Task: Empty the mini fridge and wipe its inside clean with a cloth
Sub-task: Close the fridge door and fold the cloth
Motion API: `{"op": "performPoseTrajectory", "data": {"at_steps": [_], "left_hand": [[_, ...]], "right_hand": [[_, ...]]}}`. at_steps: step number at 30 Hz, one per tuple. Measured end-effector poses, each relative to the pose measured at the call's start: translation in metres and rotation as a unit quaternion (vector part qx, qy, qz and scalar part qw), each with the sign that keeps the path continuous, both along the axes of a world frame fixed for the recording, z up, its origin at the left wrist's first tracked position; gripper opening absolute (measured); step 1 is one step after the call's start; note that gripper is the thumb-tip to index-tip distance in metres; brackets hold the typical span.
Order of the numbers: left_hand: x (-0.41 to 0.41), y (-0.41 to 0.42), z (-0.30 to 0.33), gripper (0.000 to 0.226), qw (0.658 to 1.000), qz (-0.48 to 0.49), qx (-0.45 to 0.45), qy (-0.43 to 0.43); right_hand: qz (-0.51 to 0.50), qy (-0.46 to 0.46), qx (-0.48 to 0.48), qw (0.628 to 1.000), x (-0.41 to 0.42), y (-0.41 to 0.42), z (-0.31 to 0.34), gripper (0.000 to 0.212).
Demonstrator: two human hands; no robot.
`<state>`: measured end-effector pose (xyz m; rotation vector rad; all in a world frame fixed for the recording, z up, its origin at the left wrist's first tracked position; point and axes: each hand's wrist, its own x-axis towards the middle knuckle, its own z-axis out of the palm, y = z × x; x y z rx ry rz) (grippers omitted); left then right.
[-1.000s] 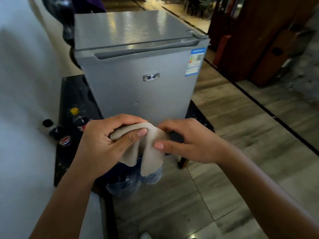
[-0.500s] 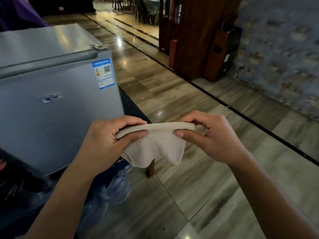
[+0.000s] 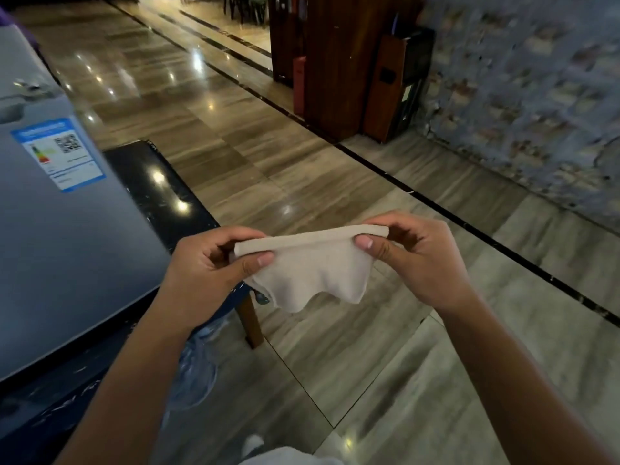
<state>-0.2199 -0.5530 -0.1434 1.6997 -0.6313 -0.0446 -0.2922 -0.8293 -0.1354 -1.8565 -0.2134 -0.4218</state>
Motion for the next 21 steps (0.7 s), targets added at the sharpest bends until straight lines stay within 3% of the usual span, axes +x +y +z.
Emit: {"op": "performPoseTrajectory", "data": {"at_steps": [10,21], "left_hand": [[0.093,-0.003,-0.042,0.020,0.996,0.044,-0.041,0.069],[0.194,0.023,-0.066,0.019,0.986,0.144,-0.018,0.083]], "right_hand": [[-0.009,0.053,-0.001,0.999,0.108,0.001,-0.033,0.015],[0.076,0.090,-0.002,0.993,0.251,0.023,-0.050,0.016]]}}
